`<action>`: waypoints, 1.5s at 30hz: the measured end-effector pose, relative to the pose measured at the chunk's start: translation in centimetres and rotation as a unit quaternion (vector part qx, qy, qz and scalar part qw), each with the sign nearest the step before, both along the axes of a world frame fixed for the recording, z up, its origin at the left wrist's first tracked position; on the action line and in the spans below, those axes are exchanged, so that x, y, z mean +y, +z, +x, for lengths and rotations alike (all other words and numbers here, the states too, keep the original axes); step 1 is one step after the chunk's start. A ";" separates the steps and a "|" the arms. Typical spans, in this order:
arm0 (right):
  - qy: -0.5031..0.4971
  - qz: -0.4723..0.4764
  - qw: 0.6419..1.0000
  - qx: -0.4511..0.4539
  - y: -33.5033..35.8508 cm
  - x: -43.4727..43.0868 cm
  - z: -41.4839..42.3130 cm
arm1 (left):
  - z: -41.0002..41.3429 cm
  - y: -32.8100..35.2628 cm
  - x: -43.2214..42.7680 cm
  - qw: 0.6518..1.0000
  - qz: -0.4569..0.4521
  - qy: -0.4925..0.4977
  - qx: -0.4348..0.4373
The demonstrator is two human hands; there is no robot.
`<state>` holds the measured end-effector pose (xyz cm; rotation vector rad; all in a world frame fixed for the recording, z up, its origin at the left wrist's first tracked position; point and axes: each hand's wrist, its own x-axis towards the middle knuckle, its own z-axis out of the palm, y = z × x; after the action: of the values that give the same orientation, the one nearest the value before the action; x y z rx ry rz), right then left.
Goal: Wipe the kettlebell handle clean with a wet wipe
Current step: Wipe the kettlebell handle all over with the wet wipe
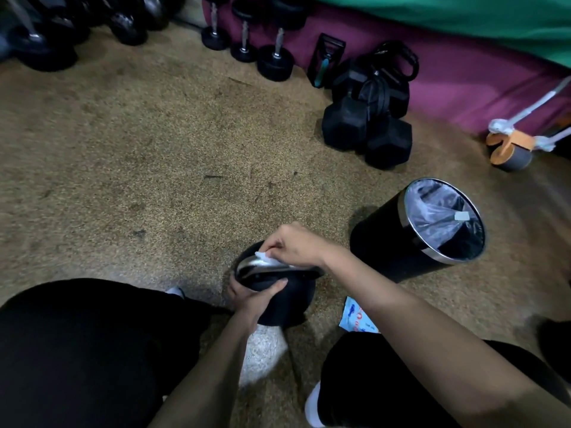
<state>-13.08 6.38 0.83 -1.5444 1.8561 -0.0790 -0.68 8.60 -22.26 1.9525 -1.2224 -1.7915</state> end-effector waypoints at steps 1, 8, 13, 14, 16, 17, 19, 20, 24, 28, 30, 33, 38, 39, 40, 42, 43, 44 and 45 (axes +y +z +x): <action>-0.012 0.014 1.000 -0.013 -0.1 -0.2 0.0 | 0.0 -1.5 0.0 1.000 0.000 0.006 0.003; -0.071 0.123 0.990 0.012 -1.8 -0.7 -1.0 | 0.3 4.6 -0.2 0.999 0.007 -0.007 0.032; -0.034 0.042 0.998 -0.031 -1.2 0.1 -0.5 | 0.3 3.7 -0.2 1.000 0.000 -0.017 0.008; -0.021 0.015 0.999 -0.028 -1.2 0.4 -0.4 | 0.2 3.7 -0.3 1.000 -0.003 -0.021 0.006; -0.002 -0.031 0.999 -0.006 -1.1 1.3 -0.3 | 0.2 3.7 -0.2 1.000 0.001 -0.023 0.011; -0.005 -0.049 0.999 0.004 -1.1 1.7 -0.4 | 0.2 3.8 -0.2 1.000 0.005 -0.022 0.017; -0.024 -0.068 0.997 0.021 -0.9 2.2 -0.6 | 0.2 3.9 -0.3 1.000 0.006 -0.019 0.018; -0.034 -0.067 0.997 0.034 -1.0 2.1 -0.7 | 0.2 3.8 -0.3 1.000 0.005 -0.019 0.017; -0.006 -0.065 0.994 0.082 -1.6 1.7 0.1 | 0.1 3.8 -0.2 1.000 0.001 -0.022 0.006; 0.060 -0.108 0.990 0.071 -2.2 3.3 1.1 | 0.0 3.7 -0.4 1.000 0.013 -0.027 0.007; 0.041 -0.139 0.986 0.081 -2.1 3.8 0.7 | -0.1 3.6 -0.4 0.999 0.017 -0.031 0.007; 0.034 -0.187 0.975 0.112 -2.3 4.0 0.6 | -0.1 3.3 -0.5 0.999 0.019 -0.031 0.007; 0.126 -0.222 0.959 0.127 -3.0 5.0 1.7 | -0.4 2.4 -0.4 0.999 0.015 -0.020 -0.026; 0.134 -0.233 0.954 0.130 -3.1 5.3 1.7 | -0.4 2.4 -0.4 0.999 0.016 -0.019 -0.028; 0.135 -0.245 0.951 0.134 -3.1 5.7 1.5 | -0.4 2.5 -0.4 0.999 0.016 -0.020 -0.026; 0.113 -0.274 0.944 0.146 -3.5 6.1 1.0 | -0.4 2.6 -0.4 0.999 0.008 -0.023 -0.024; 0.102 -0.283 0.941 0.153 -3.6 6.1 0.9 | -0.3 2.6 -0.4 0.999 0.005 -0.027 -0.024; 0.098 -0.289 0.939 0.161 -3.7 6.1 0.9 | -0.3 2.5 -0.4 0.999 0.006 -0.027 -0.029; 0.104 -0.298 0.934 0.170 -3.8 6.0 1.0 | -0.3 2.4 -0.4 0.999 0.010 -0.027 -0.036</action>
<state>-12.05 12.36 -2.99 -2.2853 2.0283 -0.3212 -1.00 8.19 -19.84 2.0299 -1.2956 -1.7794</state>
